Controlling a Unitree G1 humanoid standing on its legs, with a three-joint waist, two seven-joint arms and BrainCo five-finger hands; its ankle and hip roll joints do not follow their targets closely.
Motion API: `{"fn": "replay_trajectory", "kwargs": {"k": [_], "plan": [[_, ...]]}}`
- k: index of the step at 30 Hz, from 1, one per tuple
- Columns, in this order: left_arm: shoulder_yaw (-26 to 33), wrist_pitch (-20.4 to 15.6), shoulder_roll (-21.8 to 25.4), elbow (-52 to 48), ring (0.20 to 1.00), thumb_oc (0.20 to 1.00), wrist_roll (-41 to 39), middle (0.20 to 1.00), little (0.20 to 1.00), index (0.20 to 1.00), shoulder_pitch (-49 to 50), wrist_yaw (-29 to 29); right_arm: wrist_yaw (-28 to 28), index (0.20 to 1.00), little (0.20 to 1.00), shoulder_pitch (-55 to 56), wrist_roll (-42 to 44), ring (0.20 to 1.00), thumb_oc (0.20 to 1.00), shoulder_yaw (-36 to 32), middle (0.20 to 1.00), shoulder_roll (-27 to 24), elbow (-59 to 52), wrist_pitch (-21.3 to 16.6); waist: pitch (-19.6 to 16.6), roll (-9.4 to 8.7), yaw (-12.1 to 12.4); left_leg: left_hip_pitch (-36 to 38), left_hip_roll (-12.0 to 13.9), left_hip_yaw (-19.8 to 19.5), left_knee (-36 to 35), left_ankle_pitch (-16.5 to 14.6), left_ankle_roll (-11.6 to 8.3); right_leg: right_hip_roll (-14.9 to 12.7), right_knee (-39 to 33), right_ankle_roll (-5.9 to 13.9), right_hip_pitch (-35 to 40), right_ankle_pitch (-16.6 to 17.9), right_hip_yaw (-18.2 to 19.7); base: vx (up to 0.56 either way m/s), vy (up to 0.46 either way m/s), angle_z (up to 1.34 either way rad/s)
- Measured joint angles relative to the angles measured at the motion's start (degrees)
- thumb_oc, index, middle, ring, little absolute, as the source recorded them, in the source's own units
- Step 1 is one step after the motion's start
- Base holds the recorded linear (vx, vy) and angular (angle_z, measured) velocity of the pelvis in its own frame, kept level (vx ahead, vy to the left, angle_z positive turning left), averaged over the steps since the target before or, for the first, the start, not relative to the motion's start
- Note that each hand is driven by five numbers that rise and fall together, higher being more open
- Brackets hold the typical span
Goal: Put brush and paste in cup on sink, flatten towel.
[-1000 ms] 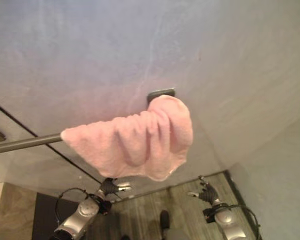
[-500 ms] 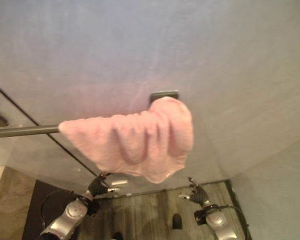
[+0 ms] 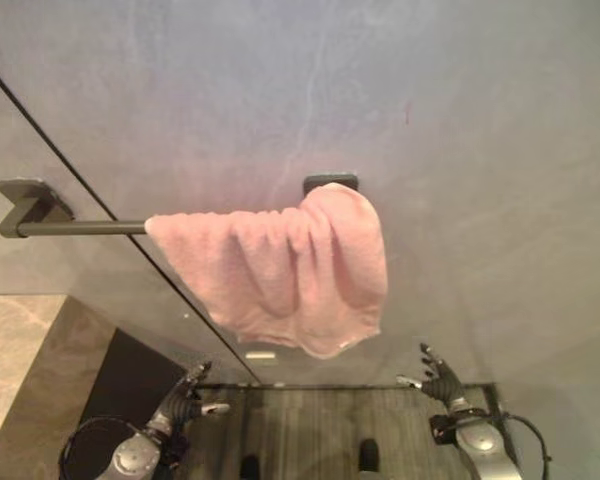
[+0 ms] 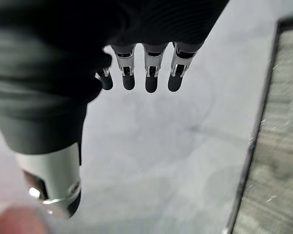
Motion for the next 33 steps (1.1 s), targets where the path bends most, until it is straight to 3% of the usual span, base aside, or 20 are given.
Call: {"fn": "replay_trajectory", "kwargs": {"k": [3,4,6,9,15,17,22,25,32,33], "plan": [[5.8,-0.2,6.0,-4.9,1.0,1.0,-0.4,1.0,1.0,1.0,4.0,-1.5,2.6,1.0,1.0,0.0,1.6,1.0,1.0,-1.0,1.0,-5.7,-7.5,-0.5,-0.8,-1.49,1.2,0.1,-1.2,-0.5,0.3,0.1,-0.02,-0.9,0.0,0.54,0.2,0.2,-0.4,0.0,0.067,0.13],[6.2,-0.3,7.9,-6.1,1.0,1.0,-0.8,1.0,1.0,1.0,4.0,-2.0,3.4,1.0,1.0,0.2,2.8,1.0,1.0,-1.3,1.0,-6.6,-7.5,-0.5,-1.0,-1.74,1.4,0.1,-1.4,-0.9,0.3,0.2,0.02,-1.3,0.0,0.66,0.4,0.3,-1.0,-0.01,0.073,0.19],[6.5,-2.2,16.4,-12.7,1.0,1.0,-2.9,1.0,1.0,1.0,3.7,-4.3,7.1,1.0,1.0,-0.1,8.6,1.0,1.0,-1.3,1.0,-11.5,-7.9,-0.6,-1.0,-1.97,1.5,0.2,-1.9,-1.3,0.3,0.2,0.18,-1.9,0.0,0.98,1.0,0.2,-1.5,0.0,0.061,0.15],[6.9,-3.6,20.5,-13.9,1.0,1.0,-8.4,1.0,1.0,1.0,-1.9,-6.3,9.8,1.0,1.0,-2.4,14.2,1.0,1.0,-1.0,1.0,-13.4,-6.7,-0.4,-1.0,-1.91,1.6,0.2,-2.3,-1.2,0.3,0.0,0.65,-2.4,0.0,1.45,0.9,0.1,-1.4,0.01,0.06,0.01],[5.1,-4.5,18.8,-13.1,1.0,1.0,-14.6,1.0,1.0,1.0,-9.6,-6.8,11.5,1.0,1.0,-6.1,20.9,1.0,1.0,1.2,1.0,-13.4,-5.4,0.7,-1.0,-1.89,0.5,-0.2,-2.5,-0.8,0.3,0.2,0.43,-2.5,0.0,1.25,0.0,0.5,-0.8,-0.02,0.03,-0.04],[5.0,-3.8,13.8,-12.3,1.0,1.0,-16.7,1.0,1.0,1.0,-13.4,-5.6,10.7,1.0,1.0,-9.2,22.5,1.0,1.0,3.9,1.0,-12.7,-6.3,1.8,-1.0,-1.92,0.0,-1.2,-2.7,-0.8,0.3,0.6,0.47,-2.5,0.0,1.34,-1.0,0.9,-0.6,-0.01,0.012,-0.02],[-0.2,-3.8,6.9,-15.5,1.0,1.0,-17.0,1.0,1.0,1.0,-14.3,-5.6,10.4,1.0,1.0,-10.2,24.8,1.0,1.0,7.2,1.0,-9.0,-12.9,2.2,-0.9,-1.99,-0.7,-1.3,-2.8,0.4,0.3,0.7,0.51,-2.5,0.0,1.31,-1.8,1.3,0.4,0.0,0.016,-0.11],[-2.9,-3.8,5.4,-17.9,1.0,1.0,-16.9,1.0,1.0,1.0,-15.4,-5.8,10.2,1.0,1.0,-13.0,25.0,1.0,1.0,9.9,1.0,-6.8,-14.9,2.8,-0.9,-2.17,-1.5,-0.8,-2.7,0.7,0.3,0.7,0.51,-2.3,0.0,1.22,-1.7,1.4,0.9,0.02,-0.002,-0.09],[-3.2,-3.4,4.4,-17.9,1.0,1.0,-16.3,1.0,1.0,1.0,-16.0,-5.5,9.2,1.0,1.0,-16.3,25.1,1.0,1.0,11.5,1.0,-3.4,-16.9,3.4,-0.5,-3.12,-1.1,0.5,-2.1,2.0,0.2,0.5,0.79,-1.9,0.0,1.3,-1.1,1.6,2.0,0.0,-0.001,-0.08],[-3.2,-3.3,4.2,-17.9,1.0,1.0,-16.3,1.0,1.0,1.0,-16.0,-5.5,9.1,0.915,0.915,-16.5,25.1,0.915,0.915,11.5,0.915,-3.2,-16.9,3.5,-0.5,-3.25,-1.0,0.5,-2.0,2.0,0.1,0.5,0.77,-1.9,0.0,1.21,-1.1,1.5,2.0,0.0,-0.005,-0.04]]}}
